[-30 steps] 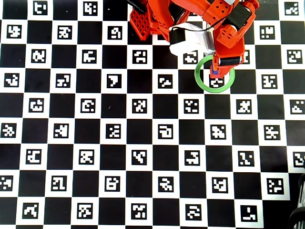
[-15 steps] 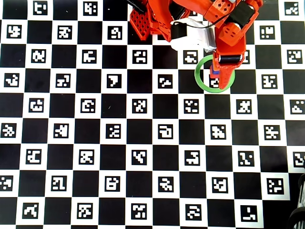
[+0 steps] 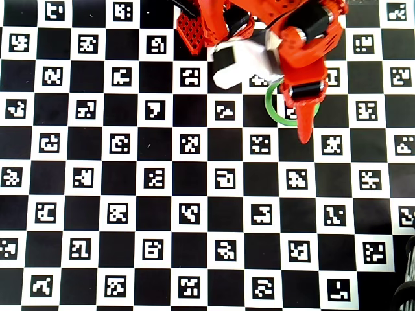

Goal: Grab the red cube then put it in the green circle then put the blue cube on top and finally the orange cube on top

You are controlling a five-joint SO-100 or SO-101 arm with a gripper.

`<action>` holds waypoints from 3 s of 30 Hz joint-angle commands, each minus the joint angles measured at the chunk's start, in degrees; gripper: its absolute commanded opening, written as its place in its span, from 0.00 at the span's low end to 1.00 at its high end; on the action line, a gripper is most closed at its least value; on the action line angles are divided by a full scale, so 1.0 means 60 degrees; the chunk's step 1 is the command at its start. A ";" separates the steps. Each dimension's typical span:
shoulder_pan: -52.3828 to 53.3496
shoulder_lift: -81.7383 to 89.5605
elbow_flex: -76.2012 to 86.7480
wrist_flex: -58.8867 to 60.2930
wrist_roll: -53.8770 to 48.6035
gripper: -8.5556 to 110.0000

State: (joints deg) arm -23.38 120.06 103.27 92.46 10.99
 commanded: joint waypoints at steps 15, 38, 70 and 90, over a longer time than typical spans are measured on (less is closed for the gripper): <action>0.5596 0.2549 0.4380 -0.6841 -0.8306 0.02; 0.5757 0.9756 1.3037 -0.9668 -1.3228 0.02; 0.4526 1.2056 1.3052 -0.2329 -1.6230 0.02; 0.4526 1.2056 1.3052 -0.2329 -1.6230 0.02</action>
State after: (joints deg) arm 4.22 189.67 179.30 72.60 -86.48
